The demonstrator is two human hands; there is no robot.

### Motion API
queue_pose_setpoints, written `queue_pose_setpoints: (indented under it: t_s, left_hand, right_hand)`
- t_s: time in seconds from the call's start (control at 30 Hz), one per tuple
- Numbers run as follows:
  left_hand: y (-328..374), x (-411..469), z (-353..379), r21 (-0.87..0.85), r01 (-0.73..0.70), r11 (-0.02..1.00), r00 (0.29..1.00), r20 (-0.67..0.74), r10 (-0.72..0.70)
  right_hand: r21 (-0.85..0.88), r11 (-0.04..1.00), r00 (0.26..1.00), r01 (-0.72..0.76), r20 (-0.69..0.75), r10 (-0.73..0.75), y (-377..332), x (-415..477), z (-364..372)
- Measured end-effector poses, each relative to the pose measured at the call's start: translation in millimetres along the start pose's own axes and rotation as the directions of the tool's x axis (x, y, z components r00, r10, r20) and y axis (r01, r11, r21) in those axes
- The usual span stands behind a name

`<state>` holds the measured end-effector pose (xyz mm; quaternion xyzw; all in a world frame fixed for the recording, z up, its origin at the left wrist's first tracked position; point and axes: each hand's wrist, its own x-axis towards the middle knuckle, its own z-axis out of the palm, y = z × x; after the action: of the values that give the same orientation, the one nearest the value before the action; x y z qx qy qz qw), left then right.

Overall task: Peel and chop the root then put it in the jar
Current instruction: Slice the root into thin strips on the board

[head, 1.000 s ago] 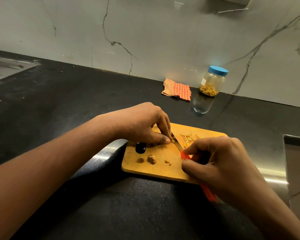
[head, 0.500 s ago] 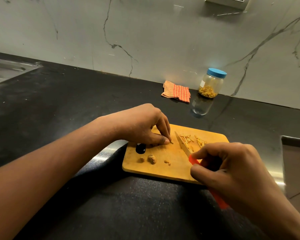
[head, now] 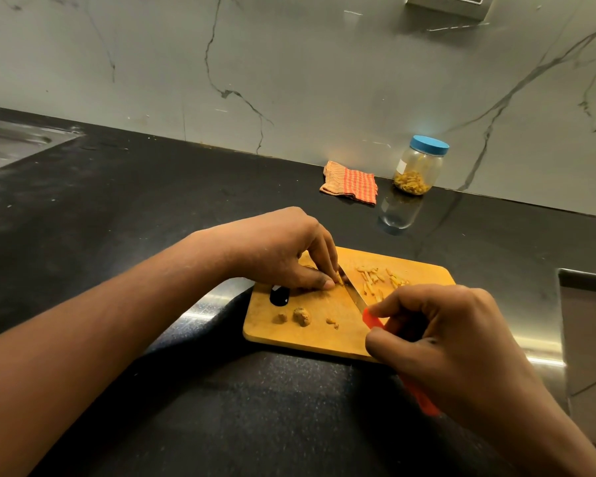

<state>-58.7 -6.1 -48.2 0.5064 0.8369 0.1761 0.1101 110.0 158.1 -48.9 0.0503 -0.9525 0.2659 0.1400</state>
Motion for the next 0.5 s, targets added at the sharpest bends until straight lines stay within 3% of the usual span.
queue_pose_setpoints:
  t_s: [0.5]
  left_hand:
    - [2, -1, -1, 0.005, 0.017, 1.000, 1.000, 0.009, -0.017]
  right_hand:
    - [-0.013, 1.000, 0.997, 0.019, 0.072, -0.018, 2, 13, -3]
